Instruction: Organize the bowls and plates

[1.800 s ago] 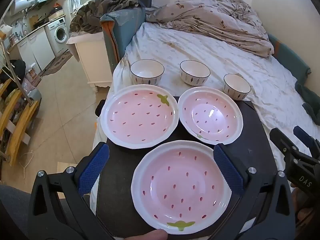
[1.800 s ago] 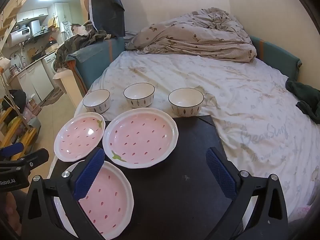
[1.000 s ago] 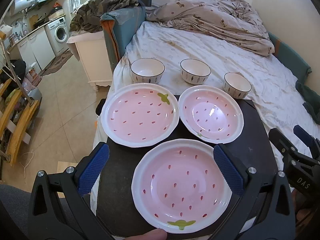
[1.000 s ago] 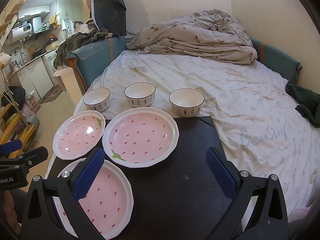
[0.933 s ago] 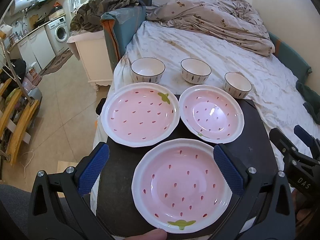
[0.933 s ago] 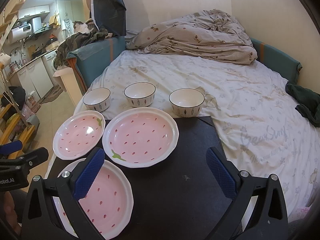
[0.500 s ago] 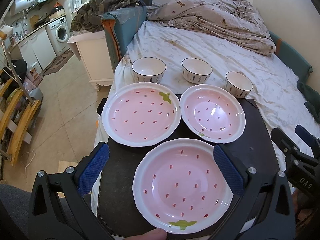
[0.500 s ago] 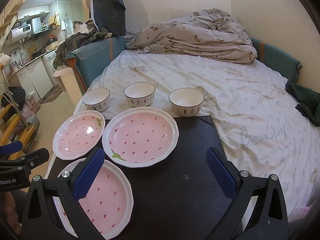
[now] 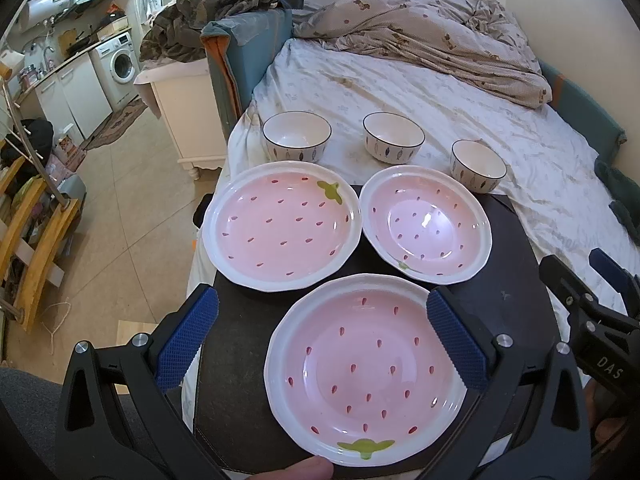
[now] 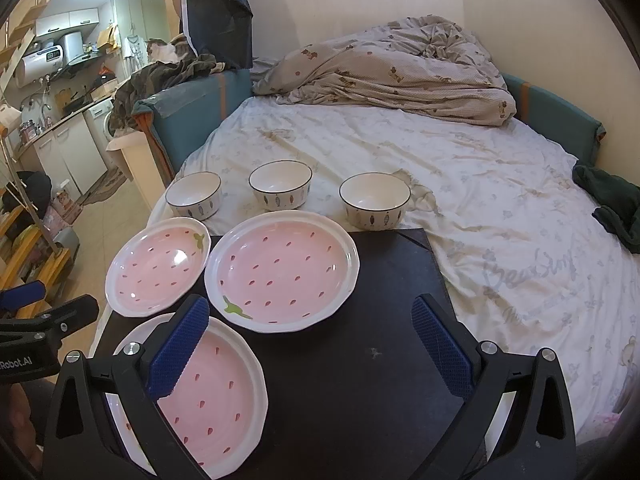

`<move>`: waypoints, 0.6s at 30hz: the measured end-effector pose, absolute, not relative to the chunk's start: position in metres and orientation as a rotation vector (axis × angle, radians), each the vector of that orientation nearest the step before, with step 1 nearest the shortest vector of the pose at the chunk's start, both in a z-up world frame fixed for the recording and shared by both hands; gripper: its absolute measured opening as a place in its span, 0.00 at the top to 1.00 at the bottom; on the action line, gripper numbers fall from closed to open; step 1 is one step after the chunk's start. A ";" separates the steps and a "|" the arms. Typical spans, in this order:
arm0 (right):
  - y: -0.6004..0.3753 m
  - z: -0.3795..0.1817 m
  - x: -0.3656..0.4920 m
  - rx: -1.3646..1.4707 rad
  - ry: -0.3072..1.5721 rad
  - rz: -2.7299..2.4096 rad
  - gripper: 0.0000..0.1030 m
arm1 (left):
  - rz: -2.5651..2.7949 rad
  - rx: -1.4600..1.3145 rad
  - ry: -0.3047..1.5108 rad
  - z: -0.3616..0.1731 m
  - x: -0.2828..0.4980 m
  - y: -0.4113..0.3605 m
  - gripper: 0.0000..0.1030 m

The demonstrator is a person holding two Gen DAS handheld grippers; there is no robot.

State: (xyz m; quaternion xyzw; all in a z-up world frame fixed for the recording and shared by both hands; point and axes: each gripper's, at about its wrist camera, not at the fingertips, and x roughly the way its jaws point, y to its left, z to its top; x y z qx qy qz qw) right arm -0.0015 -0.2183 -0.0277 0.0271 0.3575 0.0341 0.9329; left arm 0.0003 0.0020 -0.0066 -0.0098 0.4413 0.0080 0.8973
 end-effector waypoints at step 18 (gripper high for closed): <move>-0.216 -0.030 0.000 0.061 0.736 0.072 0.00 | 0.011 -0.033 0.911 -0.003 0.001 0.000 0.00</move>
